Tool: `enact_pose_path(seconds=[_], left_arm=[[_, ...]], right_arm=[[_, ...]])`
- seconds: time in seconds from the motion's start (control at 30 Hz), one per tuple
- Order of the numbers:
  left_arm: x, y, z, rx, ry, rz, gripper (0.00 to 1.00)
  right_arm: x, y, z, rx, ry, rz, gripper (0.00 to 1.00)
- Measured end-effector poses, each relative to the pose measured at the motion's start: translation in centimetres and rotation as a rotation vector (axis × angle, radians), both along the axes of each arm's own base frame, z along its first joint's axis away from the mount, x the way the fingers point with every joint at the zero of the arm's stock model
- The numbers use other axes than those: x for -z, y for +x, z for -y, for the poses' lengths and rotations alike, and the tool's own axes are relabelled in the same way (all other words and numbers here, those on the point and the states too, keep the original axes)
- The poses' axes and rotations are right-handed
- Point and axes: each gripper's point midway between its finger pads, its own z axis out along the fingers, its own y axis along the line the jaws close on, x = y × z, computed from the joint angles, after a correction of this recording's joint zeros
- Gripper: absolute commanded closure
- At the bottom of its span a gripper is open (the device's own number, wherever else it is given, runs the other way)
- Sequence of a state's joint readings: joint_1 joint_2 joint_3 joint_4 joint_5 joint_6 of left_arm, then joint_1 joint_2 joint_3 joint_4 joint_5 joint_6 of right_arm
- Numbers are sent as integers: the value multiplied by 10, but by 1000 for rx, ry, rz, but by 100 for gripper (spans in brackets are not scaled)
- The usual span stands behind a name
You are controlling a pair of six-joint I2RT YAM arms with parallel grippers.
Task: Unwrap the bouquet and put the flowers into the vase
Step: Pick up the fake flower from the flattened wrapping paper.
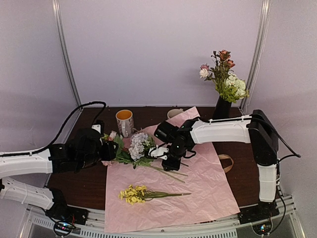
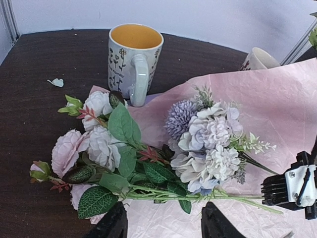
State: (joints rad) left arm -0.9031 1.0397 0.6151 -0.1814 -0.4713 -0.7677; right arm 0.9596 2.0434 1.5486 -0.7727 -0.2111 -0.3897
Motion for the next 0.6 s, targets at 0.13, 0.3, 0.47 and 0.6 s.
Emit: enact_pose_path(seconds=[0.13, 0.3, 0.47, 0.6], left_arm=[[0, 0, 0, 0, -1, 0, 46], [0, 0, 0, 0, -1, 0, 46], [2, 0, 1, 0, 4, -4, 46], [5, 1, 1, 1, 10, -9, 46]], right_arm=[[9, 1, 2, 3, -23, 0, 82], [24, 1, 6, 5, -58, -9, 84], [29, 4, 8, 9, -78, 1, 97], [29, 6, 8, 19, -81, 7, 100]])
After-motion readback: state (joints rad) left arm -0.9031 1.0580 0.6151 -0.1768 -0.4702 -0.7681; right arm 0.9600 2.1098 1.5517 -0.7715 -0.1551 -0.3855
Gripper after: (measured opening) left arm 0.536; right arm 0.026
